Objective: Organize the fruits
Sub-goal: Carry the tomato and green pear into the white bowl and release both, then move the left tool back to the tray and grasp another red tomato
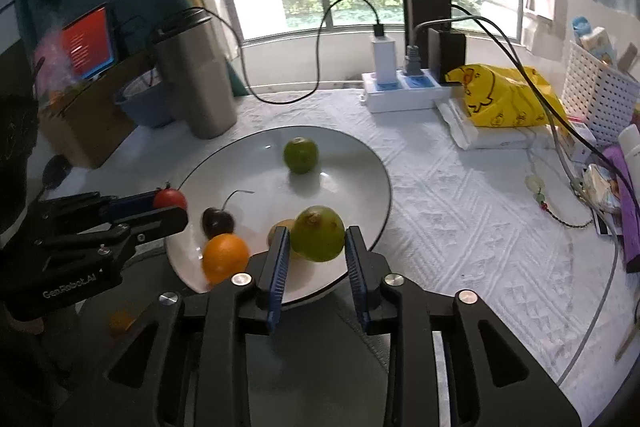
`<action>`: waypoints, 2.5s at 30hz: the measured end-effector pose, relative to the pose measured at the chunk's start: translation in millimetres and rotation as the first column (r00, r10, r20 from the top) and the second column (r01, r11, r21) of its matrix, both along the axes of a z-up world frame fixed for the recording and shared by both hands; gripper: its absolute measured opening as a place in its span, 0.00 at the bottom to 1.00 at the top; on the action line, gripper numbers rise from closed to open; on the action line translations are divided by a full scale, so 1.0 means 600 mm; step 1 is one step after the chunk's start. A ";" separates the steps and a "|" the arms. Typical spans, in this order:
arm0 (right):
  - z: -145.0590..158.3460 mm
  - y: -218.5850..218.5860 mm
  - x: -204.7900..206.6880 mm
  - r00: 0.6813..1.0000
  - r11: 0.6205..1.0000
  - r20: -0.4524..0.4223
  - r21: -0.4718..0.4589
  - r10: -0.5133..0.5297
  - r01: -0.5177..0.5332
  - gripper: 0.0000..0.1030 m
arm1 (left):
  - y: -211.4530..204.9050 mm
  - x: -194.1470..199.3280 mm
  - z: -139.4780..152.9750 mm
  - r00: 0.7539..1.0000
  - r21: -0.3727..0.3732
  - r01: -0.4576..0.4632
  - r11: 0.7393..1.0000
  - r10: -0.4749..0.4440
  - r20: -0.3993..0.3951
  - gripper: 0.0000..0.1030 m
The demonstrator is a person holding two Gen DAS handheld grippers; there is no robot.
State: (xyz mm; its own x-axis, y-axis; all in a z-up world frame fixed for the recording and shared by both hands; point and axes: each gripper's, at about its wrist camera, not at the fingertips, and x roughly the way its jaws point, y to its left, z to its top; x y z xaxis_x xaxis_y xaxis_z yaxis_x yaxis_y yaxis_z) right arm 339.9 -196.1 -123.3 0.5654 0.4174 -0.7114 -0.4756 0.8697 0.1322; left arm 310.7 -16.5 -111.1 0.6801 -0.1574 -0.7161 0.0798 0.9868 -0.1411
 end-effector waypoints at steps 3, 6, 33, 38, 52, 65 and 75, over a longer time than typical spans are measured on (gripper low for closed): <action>0.001 -0.005 0.005 1.000 1.000 -0.001 0.009 -0.014 0.014 0.45 | 0.004 0.005 -0.003 1.000 -0.009 -0.004 1.000 0.004 -0.012 0.30; 0.004 -0.007 0.005 1.000 1.000 0.002 0.010 -0.024 0.024 0.50 | 0.007 0.004 -0.001 1.000 -0.023 -0.008 1.000 0.008 -0.009 0.39; 0.046 0.020 -0.118 0.998 0.999 0.042 -0.014 0.035 -0.035 0.50 | 0.026 -0.133 0.039 0.998 -0.047 -0.038 0.998 0.040 0.047 0.43; 0.046 0.019 -0.138 0.998 0.999 0.045 -0.014 0.040 -0.040 0.50 | 0.024 -0.159 0.036 0.998 -0.051 -0.039 0.998 0.042 0.047 0.43; 0.014 0.016 -0.181 0.999 0.999 0.010 -0.026 0.048 -0.048 0.50 | 0.007 -0.210 0.002 1.000 -0.089 -0.013 0.996 0.015 0.019 0.43; -0.004 0.001 -0.197 0.999 0.999 -0.010 -0.013 0.043 -0.043 0.50 | -0.036 -0.230 -0.024 1.000 -0.117 0.020 0.993 -0.022 -0.018 0.43; -0.017 0.013 -0.187 0.997 0.997 -0.036 -0.004 0.072 -0.073 0.50 | -0.028 -0.205 -0.046 0.997 -0.068 -0.026 0.997 0.021 -0.076 0.43</action>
